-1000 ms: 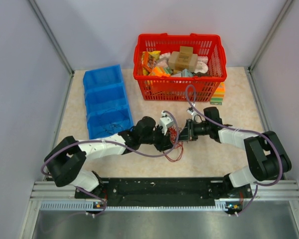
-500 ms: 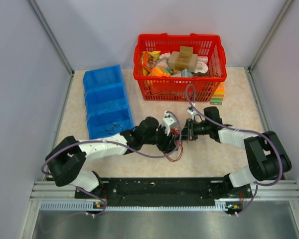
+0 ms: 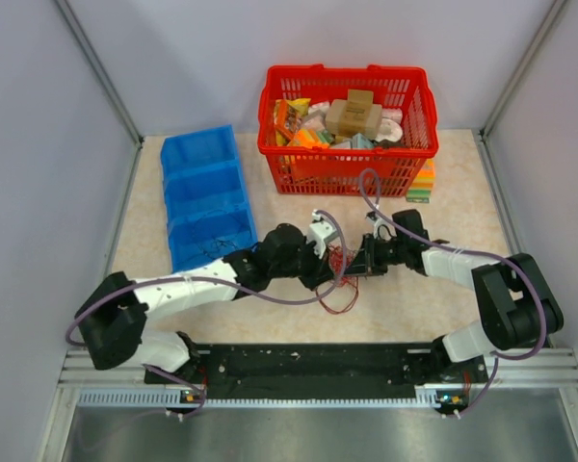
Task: Untangle the cables
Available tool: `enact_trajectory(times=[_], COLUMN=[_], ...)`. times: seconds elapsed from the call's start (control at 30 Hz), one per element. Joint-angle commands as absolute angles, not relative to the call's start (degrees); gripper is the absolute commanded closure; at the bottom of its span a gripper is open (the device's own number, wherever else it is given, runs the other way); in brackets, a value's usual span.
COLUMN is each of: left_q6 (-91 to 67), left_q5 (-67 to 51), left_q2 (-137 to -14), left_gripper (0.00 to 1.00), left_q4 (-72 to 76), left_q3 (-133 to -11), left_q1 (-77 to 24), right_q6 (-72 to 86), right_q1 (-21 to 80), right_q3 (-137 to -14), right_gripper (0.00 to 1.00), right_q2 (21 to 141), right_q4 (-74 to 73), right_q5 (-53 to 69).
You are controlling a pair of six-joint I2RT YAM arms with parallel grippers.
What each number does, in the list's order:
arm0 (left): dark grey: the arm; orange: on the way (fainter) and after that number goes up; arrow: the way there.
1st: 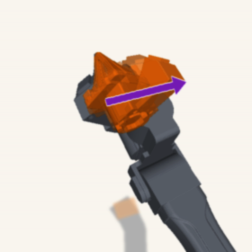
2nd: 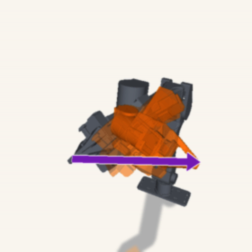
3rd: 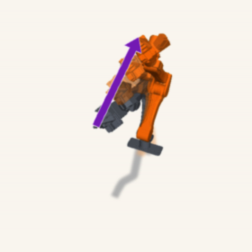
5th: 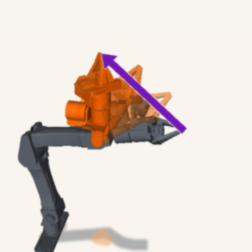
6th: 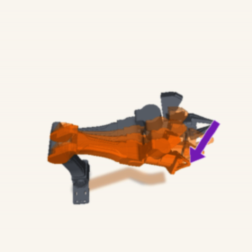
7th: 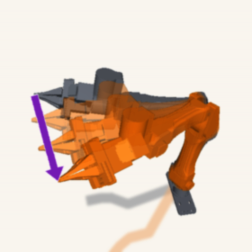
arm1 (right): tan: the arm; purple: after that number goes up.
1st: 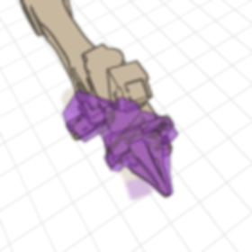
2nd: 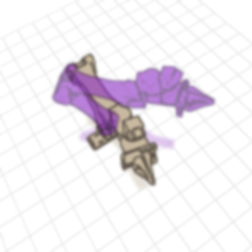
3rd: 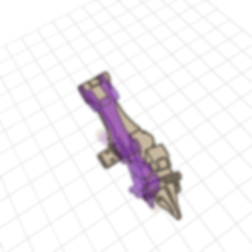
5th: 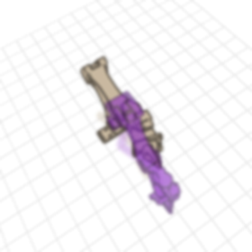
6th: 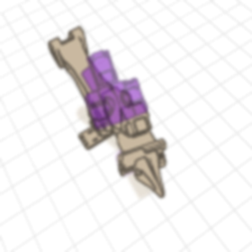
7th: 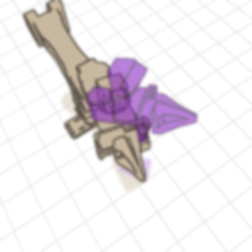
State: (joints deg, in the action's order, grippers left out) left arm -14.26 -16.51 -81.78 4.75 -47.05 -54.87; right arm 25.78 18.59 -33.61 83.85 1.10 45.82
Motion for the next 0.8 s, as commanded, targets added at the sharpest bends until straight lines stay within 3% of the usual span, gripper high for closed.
enact_trajectory(times=[0.0,0.1,0.33,0.43,0.5,0.57,0.73,0.77], left_q6=[-15.6,-15.2,-7.6,-4.2,-2.0,-0.7,-5.8,-9.2], left_q5=[-6.6,3.9,15.0,18.3,19.2,20.6,12.9,9.0], left_q2=[-70.9,-63.4,-50.5,-46.1,-44.4,-44.2,-50.7,-53.1], left_gripper=[1.00,1.00,1.00,1.00,1.00,1.00,1.00,0.96], left_q4=[0.6,-1.6,-2.6,-2.2,-2.9,-4.0,-10.1,-10.4], left_q3=[-50.0,-51.4,-56.1,-58.6,-60.9,-62.9,-65.7,-65.5], left_q1=[-55.8,-56.8,-57.0,-57.0,-57.0,-57.0,-57.0,-57.0], right_q6=[24.2,27.0,31.0,31.9,32.2,32.0,29.3,28.7], right_q1=[17.3,15.9,13.3,11.2,9.9,9.7,9.7,9.7], right_q3=[-36.7,-37.2,-37.6,-36.5,-35.9,-35.8,-34.8,-35.0], right_gripper=[0.93,0.92,0.86,0.69,0.66,0.55,0.63,0.62], right_q2=[83.8,83.7,82.8,81.4,80.9,80.8,81.6,82.0], right_q4=[-4.9,-7.9,-12.5,-12.5,-12.4,-12.1,-7.4,-7.5], right_q5=[31.9,22.3,10.4,8.8,8.8,10.2,21.0,23.2])
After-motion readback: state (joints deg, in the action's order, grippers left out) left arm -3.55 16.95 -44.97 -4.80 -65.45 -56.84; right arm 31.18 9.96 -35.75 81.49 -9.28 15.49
